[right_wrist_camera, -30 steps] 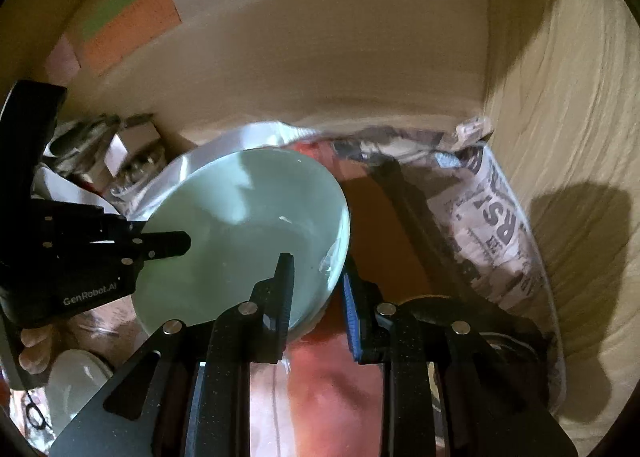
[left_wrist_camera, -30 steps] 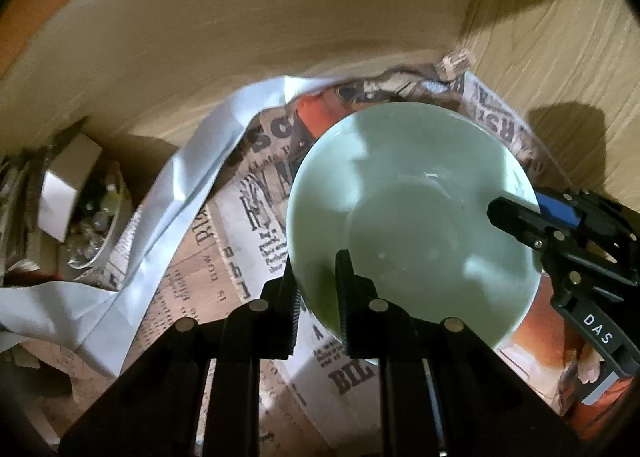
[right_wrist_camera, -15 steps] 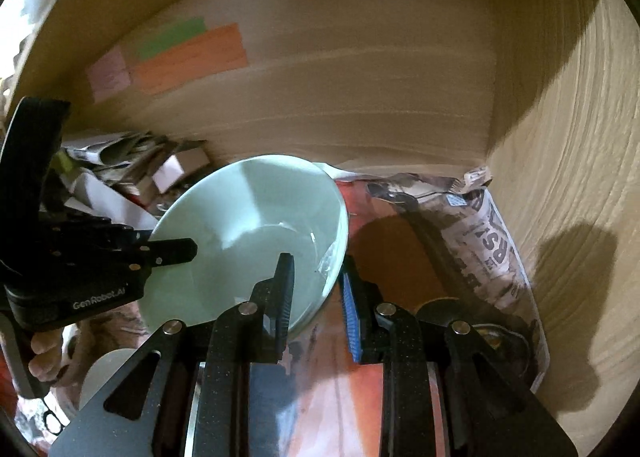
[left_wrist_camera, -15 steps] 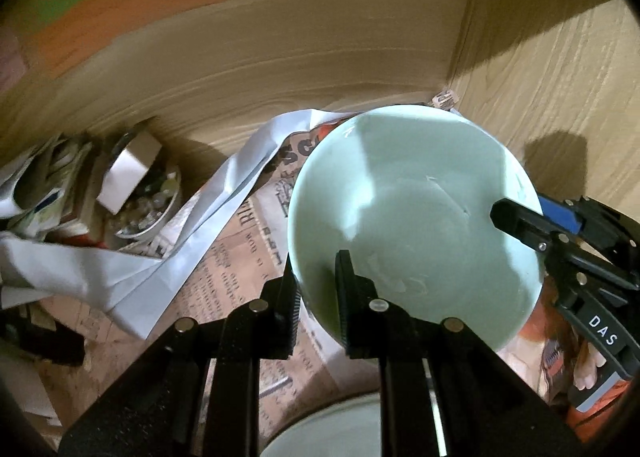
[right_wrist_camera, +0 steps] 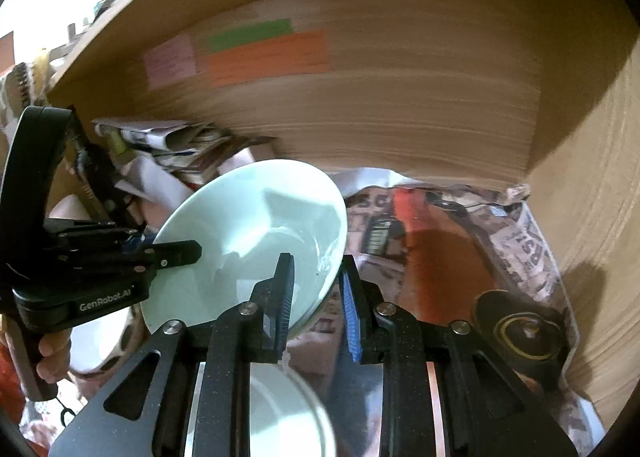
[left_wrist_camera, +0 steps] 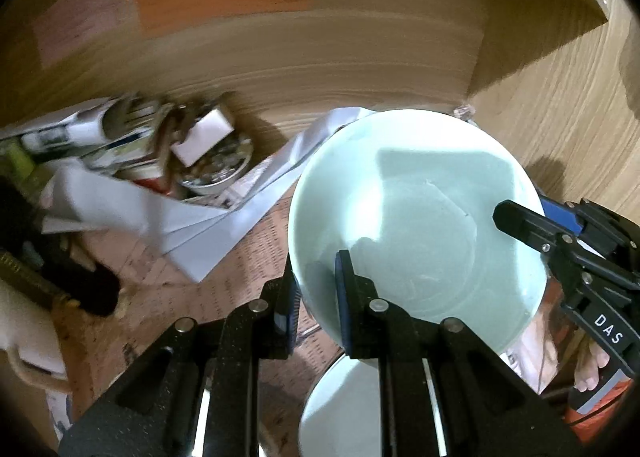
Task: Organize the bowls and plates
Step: 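Carry the mint green bowl over the stack with the right tool while the left tool grips its rim, then lower the mint green bowl into the white bowl and open both tools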
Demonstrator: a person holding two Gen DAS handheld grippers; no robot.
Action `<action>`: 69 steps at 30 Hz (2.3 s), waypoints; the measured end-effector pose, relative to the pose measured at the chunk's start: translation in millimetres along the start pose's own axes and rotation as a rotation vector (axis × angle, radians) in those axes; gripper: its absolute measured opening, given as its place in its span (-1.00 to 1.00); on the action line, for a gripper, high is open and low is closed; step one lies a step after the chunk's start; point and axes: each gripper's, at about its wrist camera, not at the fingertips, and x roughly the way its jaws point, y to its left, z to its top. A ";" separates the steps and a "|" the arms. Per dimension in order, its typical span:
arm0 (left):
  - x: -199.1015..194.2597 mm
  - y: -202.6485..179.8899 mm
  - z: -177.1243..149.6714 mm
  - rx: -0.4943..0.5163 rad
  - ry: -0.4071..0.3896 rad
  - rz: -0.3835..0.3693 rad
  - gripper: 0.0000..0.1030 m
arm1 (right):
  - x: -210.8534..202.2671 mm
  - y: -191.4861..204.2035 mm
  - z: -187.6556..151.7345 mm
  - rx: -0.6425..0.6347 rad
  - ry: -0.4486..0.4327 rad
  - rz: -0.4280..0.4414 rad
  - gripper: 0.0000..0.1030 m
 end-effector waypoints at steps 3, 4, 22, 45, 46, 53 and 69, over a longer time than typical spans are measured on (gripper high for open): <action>-10.3 10.6 -11.0 -0.019 -0.012 0.011 -0.69 | -0.9 15.2 -1.5 -0.016 -0.003 0.020 -0.59; -14.7 15.7 -16.0 -0.028 -0.015 0.015 -0.69 | -1.3 20.3 -2.2 -0.022 -0.003 0.027 -0.59; -61.9 84.7 -91.4 -0.142 -0.059 0.100 -0.69 | 4.2 103.0 -18.8 -0.116 0.018 0.147 -0.59; -68.8 135.4 -158.3 -0.262 -0.006 0.182 -0.69 | 44.7 161.3 -52.1 -0.177 0.157 0.263 -0.59; -68.7 136.4 -159.5 -0.263 -0.008 0.181 -0.69 | 46.4 162.1 -53.1 -0.178 0.162 0.262 -0.59; -70.0 133.7 -162.1 -0.235 -0.019 0.224 -0.69 | 51.2 165.2 -59.1 -0.185 0.178 0.262 -0.57; -67.1 129.1 -162.2 -0.203 -0.021 0.258 -0.59 | 53.8 171.3 -63.6 -0.263 0.154 0.203 -0.44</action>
